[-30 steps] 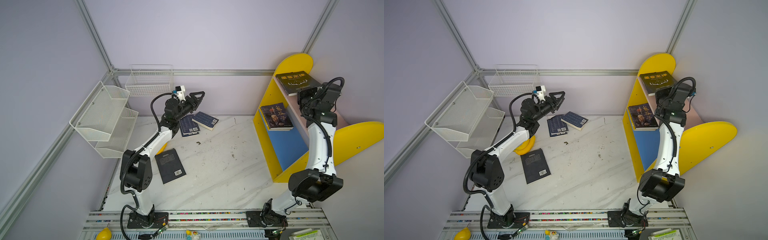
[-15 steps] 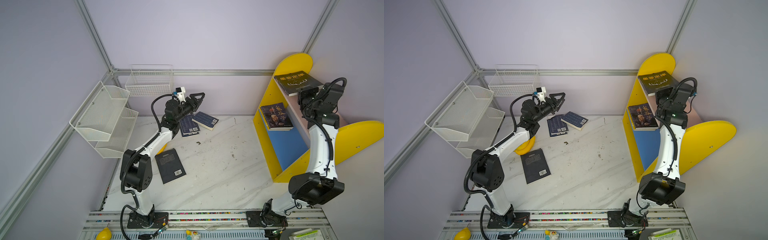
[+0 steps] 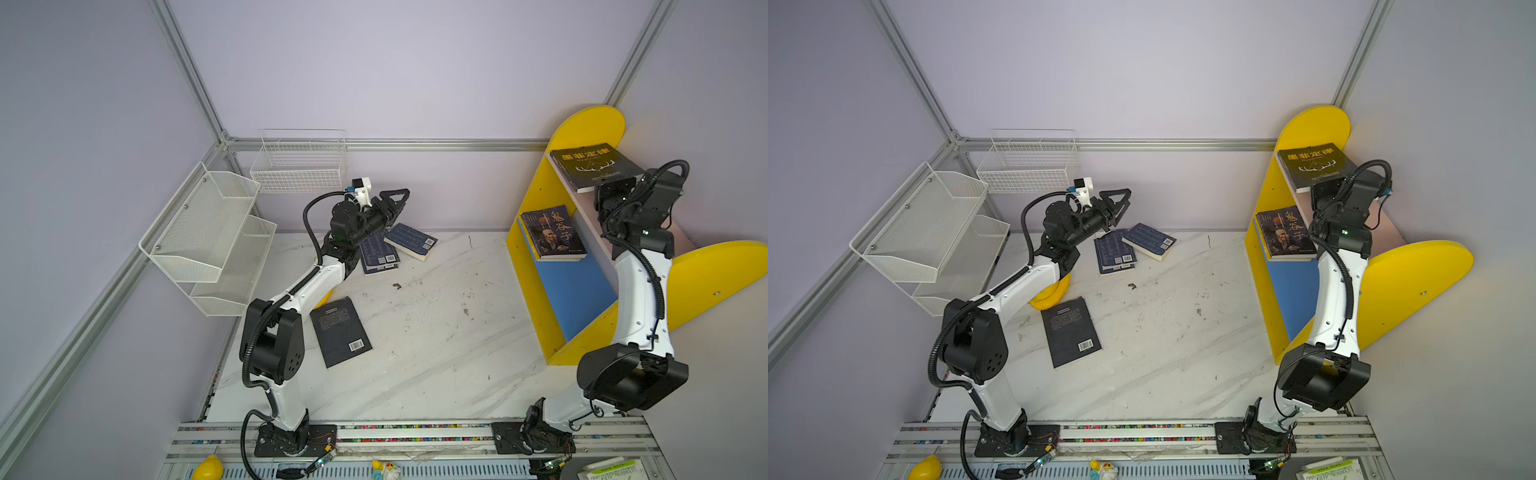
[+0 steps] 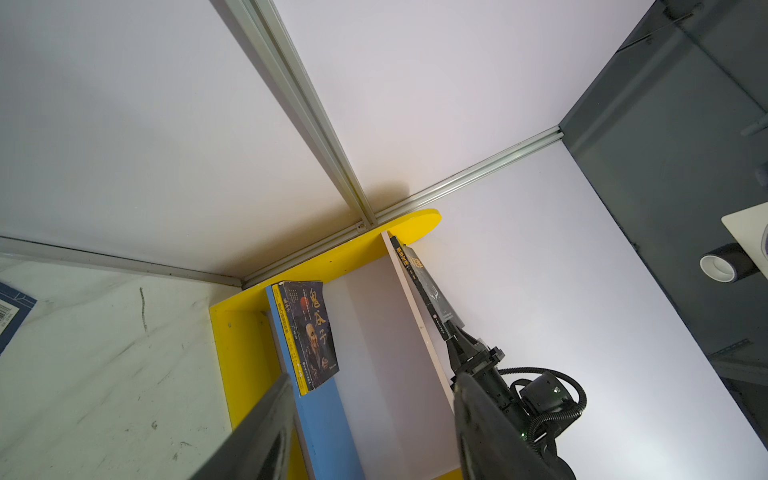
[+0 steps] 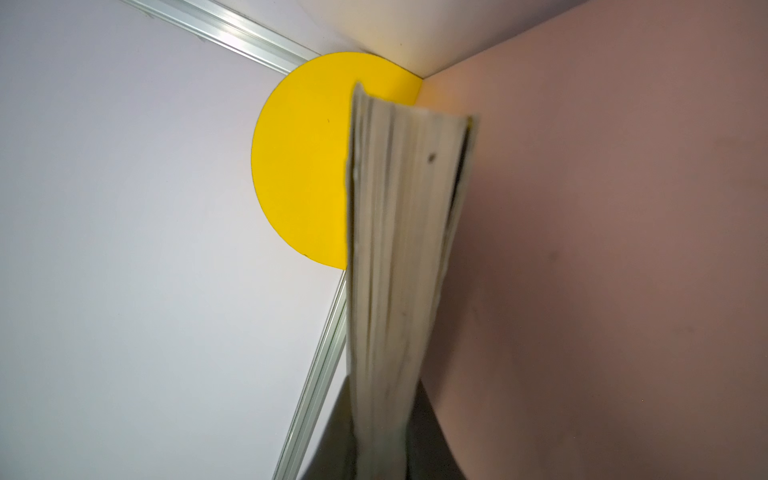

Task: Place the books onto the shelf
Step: 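Lower the black book flat onto the pink top shelf with the right gripper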

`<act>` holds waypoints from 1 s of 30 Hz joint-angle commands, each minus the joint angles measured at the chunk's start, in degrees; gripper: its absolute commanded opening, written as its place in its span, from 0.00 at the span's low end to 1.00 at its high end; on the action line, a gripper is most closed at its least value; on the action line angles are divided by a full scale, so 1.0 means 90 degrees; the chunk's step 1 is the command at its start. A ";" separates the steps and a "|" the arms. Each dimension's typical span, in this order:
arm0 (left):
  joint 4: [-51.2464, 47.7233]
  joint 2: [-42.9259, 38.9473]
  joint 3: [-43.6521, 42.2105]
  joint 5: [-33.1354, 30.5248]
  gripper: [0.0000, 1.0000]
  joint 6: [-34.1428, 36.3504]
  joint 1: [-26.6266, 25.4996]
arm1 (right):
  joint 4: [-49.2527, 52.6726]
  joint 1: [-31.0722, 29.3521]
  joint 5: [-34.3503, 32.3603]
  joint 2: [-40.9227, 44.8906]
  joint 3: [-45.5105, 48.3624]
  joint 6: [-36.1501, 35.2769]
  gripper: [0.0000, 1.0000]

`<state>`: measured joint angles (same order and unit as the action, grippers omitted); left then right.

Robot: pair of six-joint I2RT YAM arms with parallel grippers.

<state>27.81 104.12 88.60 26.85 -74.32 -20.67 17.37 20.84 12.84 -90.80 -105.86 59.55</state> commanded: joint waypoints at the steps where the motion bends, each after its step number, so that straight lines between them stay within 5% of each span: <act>1: 0.0191 -0.0347 -0.0166 0.0051 0.61 0.0143 0.0031 | -0.0367 0.0074 -0.0045 -0.0091 -0.0041 0.0024 0.12; 27: 0.0245 -0.0357 -0.0303 -0.0052 0.63 0.0104 0.0030 | -0.0278 0.0072 -0.0008 -0.0338 -0.0231 -0.0066 0.14; 30: 0.0240 -0.0387 -0.0327 -0.0044 0.63 0.0114 0.0031 | -0.0187 0.0077 0.0004 -0.0436 -0.0368 -0.0105 0.27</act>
<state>27.81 104.09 88.20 26.63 -74.32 -20.67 16.03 20.84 13.93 -93.34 -107.92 58.96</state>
